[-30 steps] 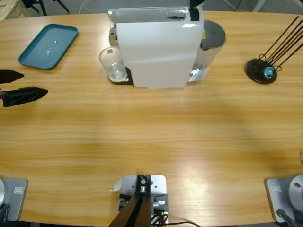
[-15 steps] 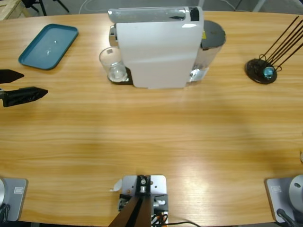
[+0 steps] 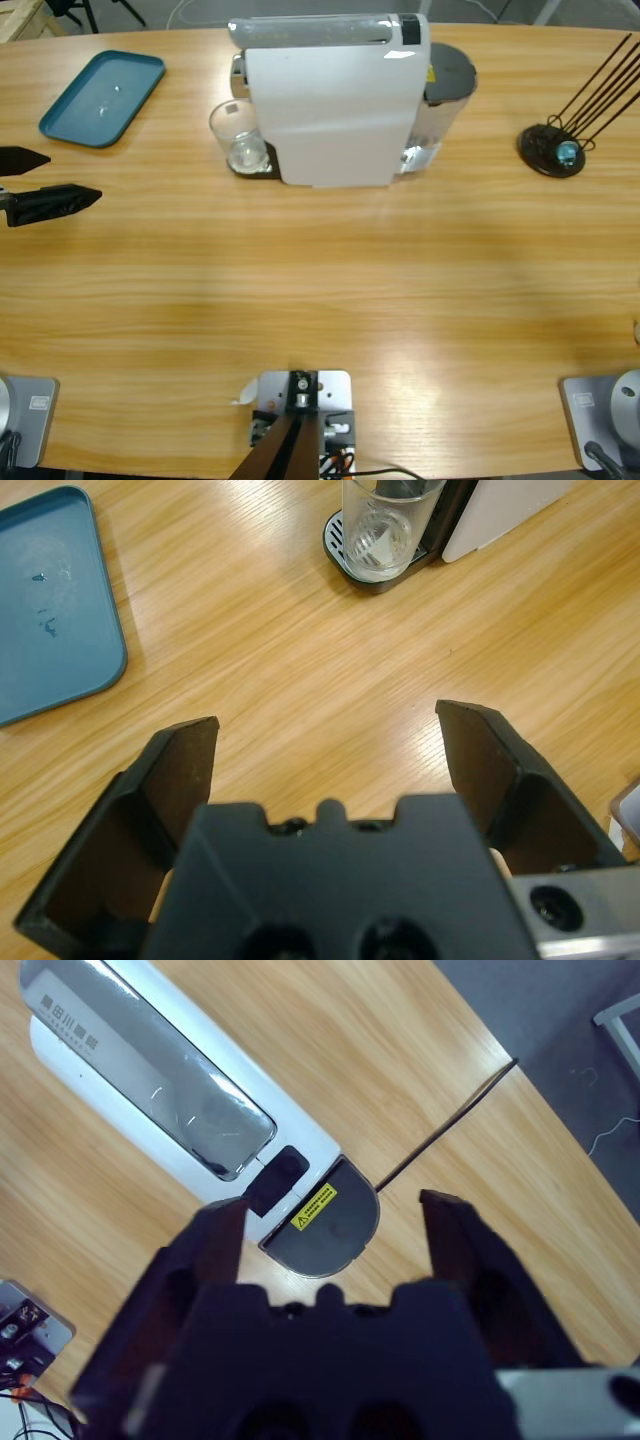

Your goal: Pour coffee

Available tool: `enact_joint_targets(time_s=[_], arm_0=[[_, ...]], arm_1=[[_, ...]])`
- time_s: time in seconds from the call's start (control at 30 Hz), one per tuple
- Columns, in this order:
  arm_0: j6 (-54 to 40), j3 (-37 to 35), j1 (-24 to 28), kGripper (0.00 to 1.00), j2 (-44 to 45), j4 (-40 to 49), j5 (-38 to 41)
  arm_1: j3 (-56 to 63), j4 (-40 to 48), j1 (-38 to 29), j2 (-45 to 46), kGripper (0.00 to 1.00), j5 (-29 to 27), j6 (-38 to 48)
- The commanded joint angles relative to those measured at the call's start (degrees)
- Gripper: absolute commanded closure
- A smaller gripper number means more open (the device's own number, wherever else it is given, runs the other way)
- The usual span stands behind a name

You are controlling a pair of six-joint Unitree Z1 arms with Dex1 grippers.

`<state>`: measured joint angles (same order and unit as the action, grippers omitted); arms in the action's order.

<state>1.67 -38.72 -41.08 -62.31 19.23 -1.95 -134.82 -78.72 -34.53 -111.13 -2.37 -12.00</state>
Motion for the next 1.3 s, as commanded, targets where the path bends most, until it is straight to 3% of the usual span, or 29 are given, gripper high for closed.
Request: enact_joint_targets(time_s=[0.03,0.5,0.67,0.8,1.07,1.3], arm_0=[[0.3,1.6,0.4,0.055,0.1,0.1,1.4],[0.1,1.6,0.3,0.004,0.1,-0.2,2.2],[0.1,1.6,0.3,0.004,0.1,-0.2,2.2],[0.1,1.8,0.3,0.004,0.4,-0.4,2.2],[0.2,3.8,0.3,0.004,1.8,-3.9,0.6],[0.1,6.3,0.3,0.009,2.6,-8.5,0.3]], arm_1=[[0.8,-1.3,-0.1,0.8,0.0,1.1,0.3],[1.0,-2.0,-0.2,3.1,0.0,2.7,-0.2],[5.3,-0.8,-0.2,11.6,0.0,4.3,-2.9],[20.4,7.1,-0.2,25.4,0.0,4.6,-3.3],[64.7,28.7,-0.2,55.9,0.0,6.1,1.6],[90.4,46.0,-0.2,68.4,0.0,9.2,3.9]])
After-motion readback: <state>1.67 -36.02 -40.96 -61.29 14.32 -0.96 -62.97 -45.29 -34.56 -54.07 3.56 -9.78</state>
